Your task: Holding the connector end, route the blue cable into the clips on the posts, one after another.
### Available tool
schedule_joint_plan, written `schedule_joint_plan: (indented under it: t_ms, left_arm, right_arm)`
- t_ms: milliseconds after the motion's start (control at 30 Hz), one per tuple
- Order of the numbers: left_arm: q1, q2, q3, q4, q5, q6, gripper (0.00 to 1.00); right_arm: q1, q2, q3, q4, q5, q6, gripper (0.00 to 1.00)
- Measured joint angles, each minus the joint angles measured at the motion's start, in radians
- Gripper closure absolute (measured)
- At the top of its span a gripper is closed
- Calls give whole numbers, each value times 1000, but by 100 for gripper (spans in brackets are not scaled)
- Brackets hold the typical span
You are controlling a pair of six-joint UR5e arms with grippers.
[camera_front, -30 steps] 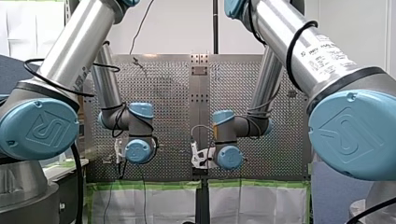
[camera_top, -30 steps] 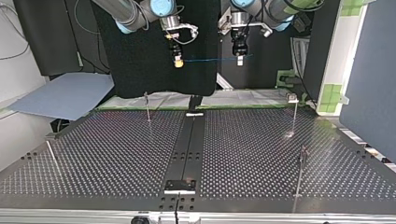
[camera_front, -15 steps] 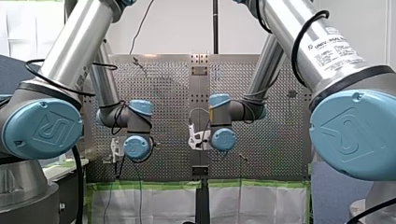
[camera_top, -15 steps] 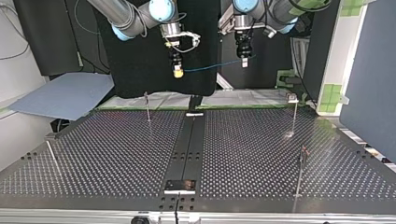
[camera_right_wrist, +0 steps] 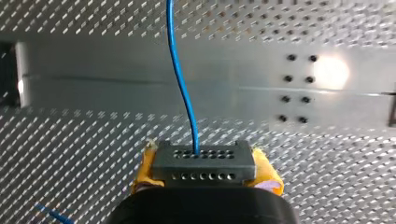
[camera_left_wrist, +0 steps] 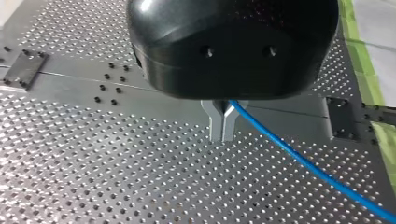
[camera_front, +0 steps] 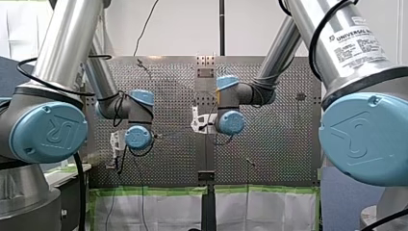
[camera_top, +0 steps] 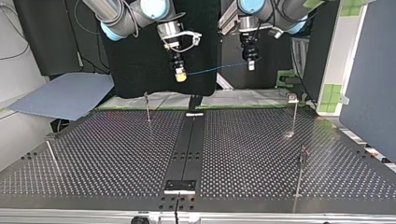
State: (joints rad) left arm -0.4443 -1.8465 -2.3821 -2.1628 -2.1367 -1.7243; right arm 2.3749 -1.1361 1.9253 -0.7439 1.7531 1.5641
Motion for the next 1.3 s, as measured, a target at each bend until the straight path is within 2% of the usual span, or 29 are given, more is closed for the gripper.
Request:
schedule_joint_plan:
  t_ms: [200,300,500,600,767,1100,1300]
  left_arm:
    - [21,61,38,-61,20,-3,100]
    - [32,93,67,-92,21,-9,100]
    - [58,158,115,-158,20,-36,100]
    - [69,191,135,-191,17,-40,100]
    - [87,241,156,-241,10,-48,100]
    - [127,353,221,-353,11,-52,100]
    - [142,419,240,-419,17,-35,100]
  right_arm:
    - [-6,-60,-8,8,-39,38,100]
    - [-8,-92,-18,10,-55,47,100]
    - [-10,-154,-54,20,-68,61,100]
    - [-10,-168,-80,33,-74,63,100]
    - [-10,-151,-115,47,-79,64,100]
    - [0,-57,-203,82,-105,63,100]
    - [5,-43,-259,124,-118,59,100]
